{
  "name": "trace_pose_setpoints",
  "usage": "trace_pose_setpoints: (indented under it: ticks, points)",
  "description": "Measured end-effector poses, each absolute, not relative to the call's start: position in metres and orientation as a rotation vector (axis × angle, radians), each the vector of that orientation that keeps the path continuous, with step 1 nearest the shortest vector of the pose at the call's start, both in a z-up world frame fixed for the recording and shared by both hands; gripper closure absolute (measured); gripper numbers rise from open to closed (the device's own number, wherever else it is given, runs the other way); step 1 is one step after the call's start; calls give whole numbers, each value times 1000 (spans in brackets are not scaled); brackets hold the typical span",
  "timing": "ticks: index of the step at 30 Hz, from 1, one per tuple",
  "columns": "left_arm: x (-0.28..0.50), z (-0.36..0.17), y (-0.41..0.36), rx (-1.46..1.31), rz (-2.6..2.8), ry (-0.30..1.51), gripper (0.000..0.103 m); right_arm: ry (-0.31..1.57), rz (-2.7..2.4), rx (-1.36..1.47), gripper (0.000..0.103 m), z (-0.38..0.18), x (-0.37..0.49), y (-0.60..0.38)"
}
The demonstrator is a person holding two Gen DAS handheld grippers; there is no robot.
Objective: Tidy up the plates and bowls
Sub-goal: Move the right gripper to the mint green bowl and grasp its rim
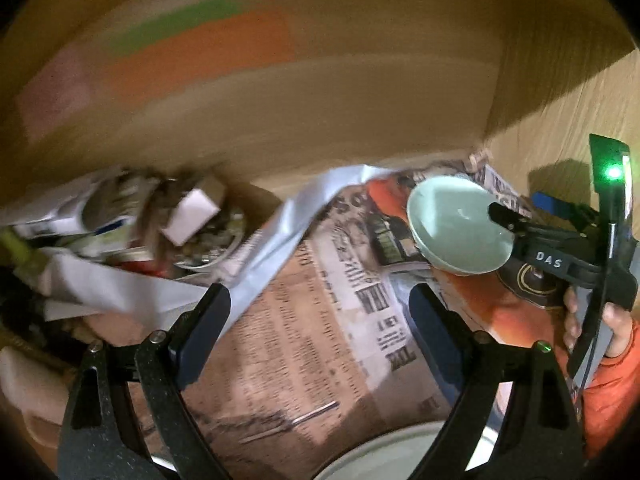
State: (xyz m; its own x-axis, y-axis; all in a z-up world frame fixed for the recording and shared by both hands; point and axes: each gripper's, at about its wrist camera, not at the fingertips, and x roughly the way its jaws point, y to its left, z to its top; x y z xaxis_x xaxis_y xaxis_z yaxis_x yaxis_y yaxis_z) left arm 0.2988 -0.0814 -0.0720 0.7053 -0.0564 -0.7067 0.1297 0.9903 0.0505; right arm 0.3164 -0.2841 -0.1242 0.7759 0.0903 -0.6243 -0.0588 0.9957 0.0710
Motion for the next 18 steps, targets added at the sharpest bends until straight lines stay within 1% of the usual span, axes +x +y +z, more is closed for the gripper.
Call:
trace_pose_setpoints:
  ticks: [1, 2, 3, 4, 5, 7, 10, 14, 16, 18]
  points:
    - [305, -76, -86, 103, -109, 795, 11, 695, 76, 63, 30, -129, 320, -288]
    - [311, -79, -91, 107, -116, 808, 11, 720, 69, 86, 34, -135, 325, -293]
    - [317, -82, -95, 110, -121, 819, 11, 737, 73, 103, 42, -139, 328, -296]
    - [322, -85, -100, 114, -125, 828, 11, 761, 91, 135, 46, -144, 332, -300]
    - [327, -87, -103, 116, -130, 836, 11, 776, 99, 152, 48, -147, 336, -302]
    - [335, -92, -109, 119, -144, 850, 11, 798, 96, 156, 60, -154, 341, -303]
    - [346, -99, -117, 128, -162, 868, 11, 828, 102, 154, 74, -161, 343, -301]
    - [359, -111, -123, 144, -186, 895, 11, 825, 132, 131, 76, -158, 337, -295]
    - [366, -117, -125, 140, -193, 916, 11, 832, 167, 134, 81, -158, 334, -293]
    - [371, -121, -125, 134, -195, 936, 11, 838, 206, 132, 81, -157, 329, -290]
